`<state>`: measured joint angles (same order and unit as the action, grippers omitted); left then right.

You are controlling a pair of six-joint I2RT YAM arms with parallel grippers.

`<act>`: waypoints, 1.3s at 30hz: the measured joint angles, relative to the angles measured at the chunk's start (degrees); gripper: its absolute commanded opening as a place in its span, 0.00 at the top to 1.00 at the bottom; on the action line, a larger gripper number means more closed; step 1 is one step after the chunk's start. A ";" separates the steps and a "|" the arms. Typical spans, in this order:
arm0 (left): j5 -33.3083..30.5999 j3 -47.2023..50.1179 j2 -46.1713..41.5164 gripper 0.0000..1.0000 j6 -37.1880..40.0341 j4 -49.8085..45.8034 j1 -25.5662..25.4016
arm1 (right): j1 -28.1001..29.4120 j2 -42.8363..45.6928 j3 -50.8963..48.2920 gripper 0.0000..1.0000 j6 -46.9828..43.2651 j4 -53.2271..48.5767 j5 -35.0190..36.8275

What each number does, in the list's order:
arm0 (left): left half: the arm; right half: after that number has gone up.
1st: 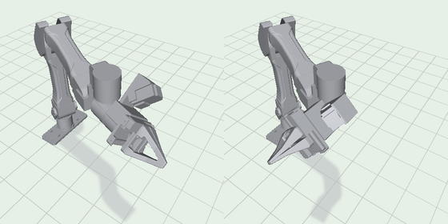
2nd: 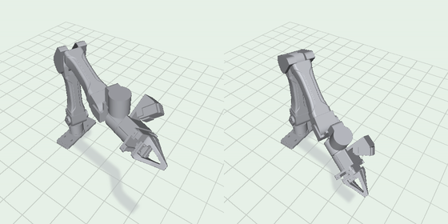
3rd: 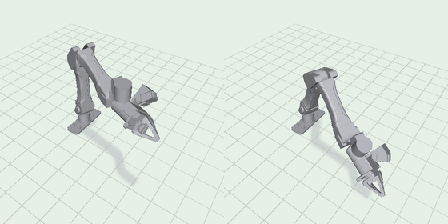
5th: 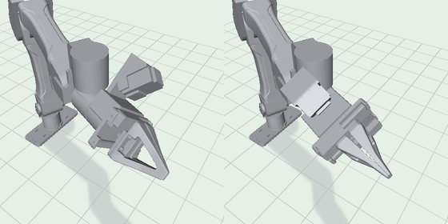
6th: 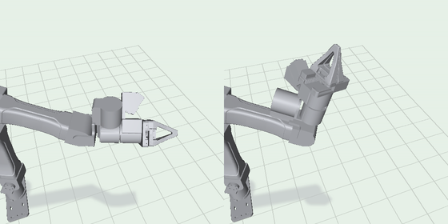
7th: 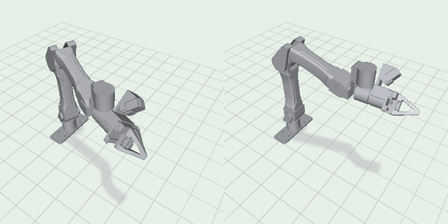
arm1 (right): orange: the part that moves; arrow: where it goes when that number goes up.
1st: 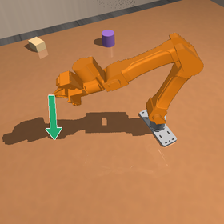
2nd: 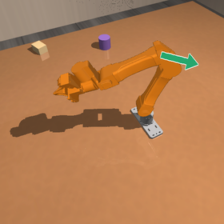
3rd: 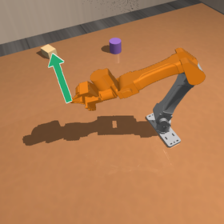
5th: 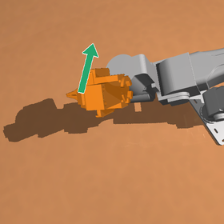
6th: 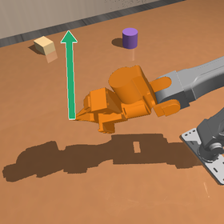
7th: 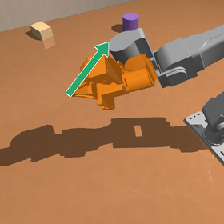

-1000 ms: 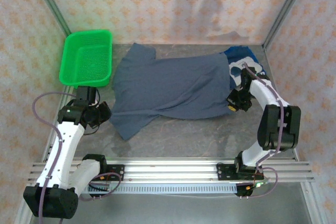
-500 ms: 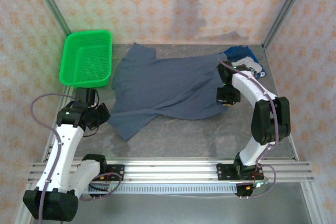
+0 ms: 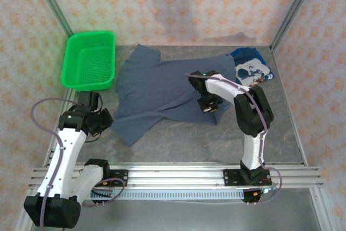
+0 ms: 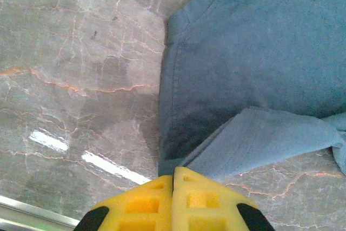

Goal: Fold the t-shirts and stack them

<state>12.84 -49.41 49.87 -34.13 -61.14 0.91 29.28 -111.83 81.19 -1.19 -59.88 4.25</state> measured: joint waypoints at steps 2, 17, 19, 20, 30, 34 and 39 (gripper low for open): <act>0.20 0.63 -0.02 1.00 -0.37 -0.15 0.00 | -0.09 -0.09 0.00 0.85 0.09 1.14 -1.18; 0.68 1.53 -0.66 1.00 -0.98 -0.17 0.00 | -17.29 22.84 -13.14 0.54 20.04 9.25 -23.63; 0.72 1.53 -0.66 1.00 -0.96 -0.17 0.00 | -20.63 24.39 -18.10 0.54 24.35 12.24 -27.98; 0.81 1.53 -0.63 1.00 -0.96 -0.17 0.00 | -21.64 24.33 -20.76 0.54 26.84 14.58 -30.47; 1.29 1.53 -0.63 1.00 -0.92 -0.17 0.00 | -21.88 23.45 -33.24 0.54 45.46 32.54 -43.28; 1.29 1.53 -0.63 1.00 -0.92 -0.17 0.00 | -21.84 23.41 -34.01 0.55 48.63 35.95 -43.50; 1.29 1.53 -0.66 1.00 -0.90 -0.17 0.00 | -21.84 21.90 -34.01 0.58 50.29 38.93 -43.21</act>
<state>14.13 -47.88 49.21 -35.03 -61.32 0.91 7.44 -89.93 47.18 49.10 -20.95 -38.96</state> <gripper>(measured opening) 0.043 0.431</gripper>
